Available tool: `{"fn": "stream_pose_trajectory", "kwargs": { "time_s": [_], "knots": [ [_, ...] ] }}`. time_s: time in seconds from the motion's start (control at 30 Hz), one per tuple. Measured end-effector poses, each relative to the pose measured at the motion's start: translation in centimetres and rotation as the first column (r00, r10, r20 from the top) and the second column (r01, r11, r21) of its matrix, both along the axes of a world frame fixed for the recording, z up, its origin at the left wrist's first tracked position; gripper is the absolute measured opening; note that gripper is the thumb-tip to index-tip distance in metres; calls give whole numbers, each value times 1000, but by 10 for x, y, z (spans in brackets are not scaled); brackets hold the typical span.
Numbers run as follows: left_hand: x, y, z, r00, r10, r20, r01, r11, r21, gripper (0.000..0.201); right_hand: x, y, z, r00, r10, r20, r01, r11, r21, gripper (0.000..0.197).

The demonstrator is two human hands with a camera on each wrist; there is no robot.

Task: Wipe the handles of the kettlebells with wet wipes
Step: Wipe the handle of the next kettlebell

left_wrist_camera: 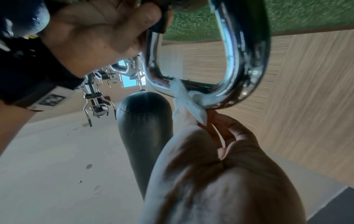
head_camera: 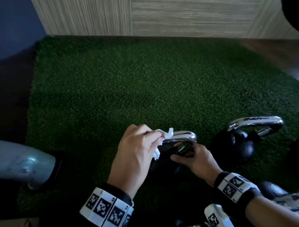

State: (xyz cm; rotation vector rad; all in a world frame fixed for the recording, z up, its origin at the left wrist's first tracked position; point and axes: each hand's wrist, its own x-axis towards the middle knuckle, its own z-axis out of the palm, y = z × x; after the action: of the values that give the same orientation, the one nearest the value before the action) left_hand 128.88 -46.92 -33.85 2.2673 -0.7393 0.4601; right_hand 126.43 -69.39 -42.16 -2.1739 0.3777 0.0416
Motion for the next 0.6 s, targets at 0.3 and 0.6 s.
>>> {"fn": "stream_pose_trajectory", "kwargs": {
  "time_s": [0.3, 0.6],
  "knots": [
    [1, 33, -27, 987, 143, -80, -159, 948, -274, 17, 1, -2, -11, 999, -30, -11, 31, 997, 76, 39],
    [-1, 56, -69, 921, 59, -385, -254, 840, -480, 14, 2, -5, -17, 1000, -9, 7, 8, 987, 158, 57]
  ]
}}
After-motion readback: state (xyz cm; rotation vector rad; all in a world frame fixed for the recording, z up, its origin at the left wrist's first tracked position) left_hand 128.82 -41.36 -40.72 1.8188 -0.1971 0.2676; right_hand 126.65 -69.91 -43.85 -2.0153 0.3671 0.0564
